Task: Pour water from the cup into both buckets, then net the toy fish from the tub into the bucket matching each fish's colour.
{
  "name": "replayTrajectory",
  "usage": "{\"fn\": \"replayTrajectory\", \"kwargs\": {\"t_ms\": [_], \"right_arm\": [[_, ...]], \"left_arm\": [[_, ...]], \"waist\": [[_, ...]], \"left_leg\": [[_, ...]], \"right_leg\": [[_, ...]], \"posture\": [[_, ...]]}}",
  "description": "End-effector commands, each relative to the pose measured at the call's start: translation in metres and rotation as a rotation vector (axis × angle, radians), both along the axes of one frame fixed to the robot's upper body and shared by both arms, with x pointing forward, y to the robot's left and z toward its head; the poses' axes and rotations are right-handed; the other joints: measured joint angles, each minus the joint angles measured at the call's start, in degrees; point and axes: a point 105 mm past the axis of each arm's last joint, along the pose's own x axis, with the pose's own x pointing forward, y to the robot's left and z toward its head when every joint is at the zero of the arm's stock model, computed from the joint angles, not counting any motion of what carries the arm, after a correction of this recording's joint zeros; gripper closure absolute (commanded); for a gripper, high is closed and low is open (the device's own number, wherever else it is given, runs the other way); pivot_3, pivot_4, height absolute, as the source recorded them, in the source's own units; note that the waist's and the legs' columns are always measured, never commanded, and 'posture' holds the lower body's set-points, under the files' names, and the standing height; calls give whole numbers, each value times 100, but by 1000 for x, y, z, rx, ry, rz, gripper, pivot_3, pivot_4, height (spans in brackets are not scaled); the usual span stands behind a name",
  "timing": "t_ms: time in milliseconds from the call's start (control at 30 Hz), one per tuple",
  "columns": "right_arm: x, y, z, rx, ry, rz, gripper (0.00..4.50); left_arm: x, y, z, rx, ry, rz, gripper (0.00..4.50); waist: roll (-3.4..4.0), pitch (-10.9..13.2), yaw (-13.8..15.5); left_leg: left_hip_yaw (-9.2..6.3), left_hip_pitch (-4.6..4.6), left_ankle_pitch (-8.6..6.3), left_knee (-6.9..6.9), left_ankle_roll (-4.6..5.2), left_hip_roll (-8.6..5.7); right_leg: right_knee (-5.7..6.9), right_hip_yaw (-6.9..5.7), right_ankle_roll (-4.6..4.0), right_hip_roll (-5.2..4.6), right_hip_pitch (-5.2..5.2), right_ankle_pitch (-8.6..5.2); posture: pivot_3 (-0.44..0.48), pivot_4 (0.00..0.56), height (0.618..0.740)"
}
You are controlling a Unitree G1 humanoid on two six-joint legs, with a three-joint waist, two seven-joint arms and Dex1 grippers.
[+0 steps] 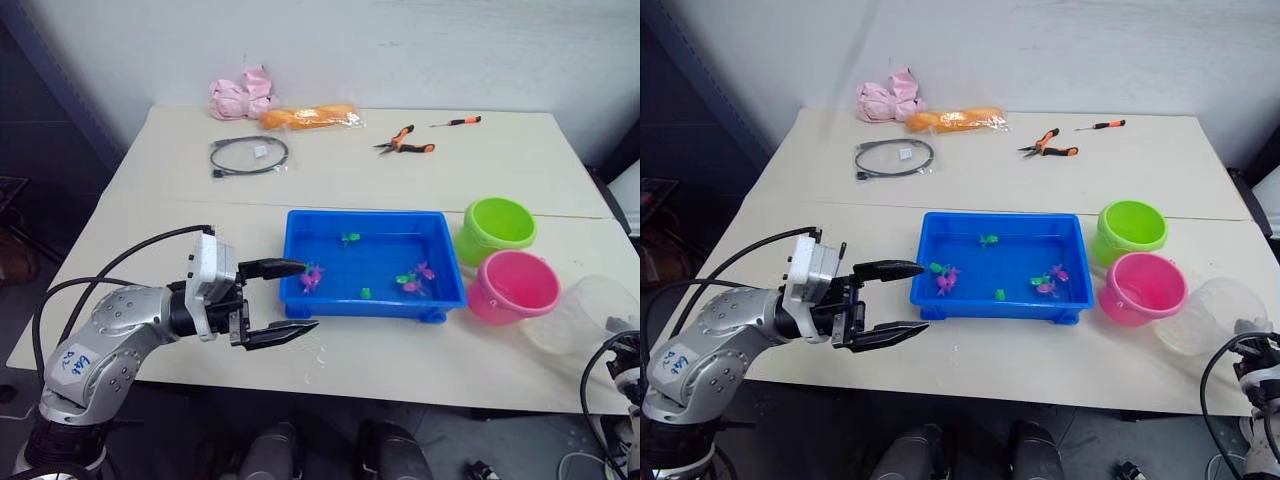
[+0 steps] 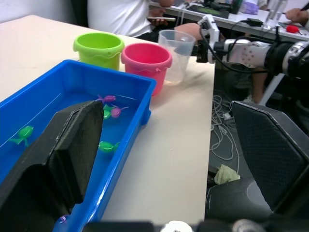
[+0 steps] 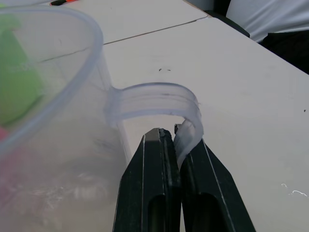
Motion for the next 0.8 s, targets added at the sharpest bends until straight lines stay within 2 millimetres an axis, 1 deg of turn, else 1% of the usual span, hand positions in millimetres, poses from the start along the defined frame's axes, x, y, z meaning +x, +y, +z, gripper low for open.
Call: {"fn": "replayTrajectory", "kwargs": {"t_ms": [33, 200, 233, 300, 367, 433, 500, 533, 633, 700, 800], "right_arm": [[-5, -4, 40, -92, -100, -31, 4396], [-11, -4, 72, -159, -113, -43, 4396], [-12, -6, 83, -188, -112, -51, 4396], [-14, -6, 96, -222, -113, -61, 4396], [-14, -3, 108, -275, -111, -54, 4396], [-13, 5, 122, -351, -107, -35, 4396], [-12, 11, 139, -469, -72, -23, 4396], [-11, 16, 147, -565, -34, 3, 4396], [-9, 22, 159, -745, 51, 28, 4396], [-8, 19, 171, -793, 70, -26, 4396], [-2, 27, 177, -892, 95, -22, 4396]], "left_arm": [[-2, 0, 5, -21, -20, -11, 0], [2, -7, 2, -42, -15, -40, 0], [2, -10, 0, -46, -12, -49, 0], [3, -12, -3, -50, -9, -59, 0], [5, -14, -3, -58, -9, -67, 0], [6, -16, -5, -62, -9, -77, 0], [7, -19, -6, -67, -8, -87, 0], [8, -22, -7, -73, -7, -94, 0], [9, -26, -8, -81, -4, -109, 0], [11, -29, -10, -84, -3, -122, 0], [13, -34, -11, -94, -9, -136, 0]], "waist": [[3, 1, 9], [8, 1, 8], [7, 1, 8], [12, 2, 11], [12, 2, 15], [11, 2, 16], [14, 2, 19], [14, 2, 20], [16, 5, 24], [10, 7, 25], [9, 8, 29]], "left_leg": [[-1, 1, 0, 0, 0, 0], [-1, 1, -1, -1, -2, 1], [-1, 0, -1, 0, -2, 1], [-1, -1, -1, -1, -2, 0], [0, -3, -1, -2, -2, 0], [0, -3, -1, -2, -2, 2], [0, -3, -1, -2, -2, 3], [0, -3, -1, -2, -2, 2], [2, -4, -2, -2, 0, -1], [0, -5, -2, -3, 0, 4], [1, -5, -2, -3, -1, 2]], "right_leg": [[-2, 0, 0, -2, 0, 0], [-6, 1, 0, -5, 0, 0], [-5, 0, 0, -4, 0, 0], [-5, 0, 0, -5, -2, 0], [-8, 0, 0, -3, -2, 0], [-8, 0, 0, -1, -2, 0], [-9, 0, 0, -1, -2, 0], [-9, 0, 0, -1, -2, 0], [-11, 0, 0, 1, -3, 0], [-15, -2, 0, 5, -3, 0], [-14, -2, 0, 10, -3, 0]], "posture": [[0, 150, 740], [0, 150, 740], [0, 150, 740], [0, 150, 740], [0, 150, 740], [0, 150, 740], [0, 150, 740], [0, 150, 740], [0, 150, 740], [0, 150, 740], [0, 150, 740]]}}
